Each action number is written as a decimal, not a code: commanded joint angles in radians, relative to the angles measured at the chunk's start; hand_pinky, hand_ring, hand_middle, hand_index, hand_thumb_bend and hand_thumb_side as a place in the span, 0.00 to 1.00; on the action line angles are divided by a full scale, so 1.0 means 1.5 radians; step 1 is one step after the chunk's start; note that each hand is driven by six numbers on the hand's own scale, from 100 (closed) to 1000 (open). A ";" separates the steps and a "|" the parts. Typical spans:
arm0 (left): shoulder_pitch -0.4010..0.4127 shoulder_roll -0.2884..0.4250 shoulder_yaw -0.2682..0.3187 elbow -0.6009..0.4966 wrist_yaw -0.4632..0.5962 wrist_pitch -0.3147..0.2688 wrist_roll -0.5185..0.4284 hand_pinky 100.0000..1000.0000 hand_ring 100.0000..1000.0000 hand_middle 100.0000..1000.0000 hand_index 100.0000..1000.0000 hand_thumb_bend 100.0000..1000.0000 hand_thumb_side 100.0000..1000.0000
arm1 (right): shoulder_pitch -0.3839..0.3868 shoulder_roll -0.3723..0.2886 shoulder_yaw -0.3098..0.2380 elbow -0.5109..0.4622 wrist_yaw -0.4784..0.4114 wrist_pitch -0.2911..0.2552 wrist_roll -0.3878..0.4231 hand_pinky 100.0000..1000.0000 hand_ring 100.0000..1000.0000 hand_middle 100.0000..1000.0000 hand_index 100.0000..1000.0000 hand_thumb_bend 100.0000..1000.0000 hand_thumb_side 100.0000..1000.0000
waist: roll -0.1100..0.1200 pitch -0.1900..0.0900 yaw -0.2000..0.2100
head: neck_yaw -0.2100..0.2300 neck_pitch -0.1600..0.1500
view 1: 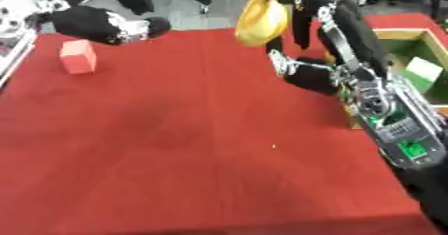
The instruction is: Pick up the objects with one hand, pass them to the other hand, and then place them into the box on the other side of the table.
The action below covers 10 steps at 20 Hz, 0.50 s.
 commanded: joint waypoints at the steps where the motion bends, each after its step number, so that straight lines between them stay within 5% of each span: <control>1: 0.016 0.036 0.042 -0.012 0.002 0.002 0.039 0.72 0.58 0.48 0.56 0.42 0.50 | 0.005 -0.059 -0.045 -0.020 0.000 0.025 -0.017 0.48 0.20 0.19 0.27 0.00 0.00 | 0.003 -0.005 0.000 | -0.003 -0.001; 10: 0.091 0.041 0.071 0.004 0.020 0.015 0.097 0.72 0.57 0.47 0.55 0.43 0.51 | 0.071 -0.178 -0.156 0.149 0.072 0.091 -0.067 0.49 0.20 0.19 0.26 0.00 0.00 | 0.000 -0.003 0.005 | -0.017 -0.001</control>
